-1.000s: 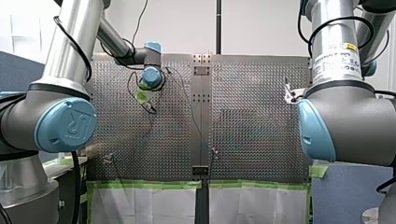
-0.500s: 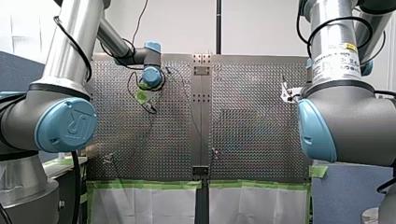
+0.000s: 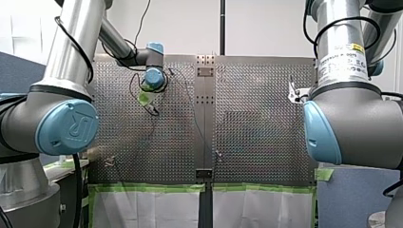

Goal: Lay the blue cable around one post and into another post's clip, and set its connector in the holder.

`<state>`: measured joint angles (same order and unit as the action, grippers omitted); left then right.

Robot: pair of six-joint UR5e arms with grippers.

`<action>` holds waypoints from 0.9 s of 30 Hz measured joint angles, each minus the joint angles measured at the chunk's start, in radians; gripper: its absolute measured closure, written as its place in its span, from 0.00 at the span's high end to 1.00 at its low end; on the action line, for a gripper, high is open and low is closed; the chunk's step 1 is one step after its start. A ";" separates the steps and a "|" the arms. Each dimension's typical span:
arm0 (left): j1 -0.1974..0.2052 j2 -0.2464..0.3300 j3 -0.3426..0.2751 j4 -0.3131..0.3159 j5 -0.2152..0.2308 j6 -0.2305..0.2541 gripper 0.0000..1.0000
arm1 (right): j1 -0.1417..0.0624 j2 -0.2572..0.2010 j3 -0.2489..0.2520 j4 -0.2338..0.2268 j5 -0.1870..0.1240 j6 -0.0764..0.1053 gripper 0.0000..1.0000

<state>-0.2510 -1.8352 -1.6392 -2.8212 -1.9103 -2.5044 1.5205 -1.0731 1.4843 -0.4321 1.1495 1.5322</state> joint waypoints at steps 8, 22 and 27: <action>0.002 0.000 0.000 0.000 0.006 -0.003 1.00 | 0.000 0.000 0.003 -0.018 -0.008 0.000 0.25; 0.004 0.000 0.000 0.000 0.011 -0.007 1.00 | -0.001 0.003 0.003 -0.026 -0.012 0.008 0.25; 0.004 0.000 0.000 0.000 0.011 -0.009 1.00 | -0.002 0.005 0.004 -0.029 -0.033 0.008 0.25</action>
<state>-0.2474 -1.8351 -1.6390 -2.8212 -1.8998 -2.5133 1.5188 -1.0684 1.4884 -0.4611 1.1161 1.5404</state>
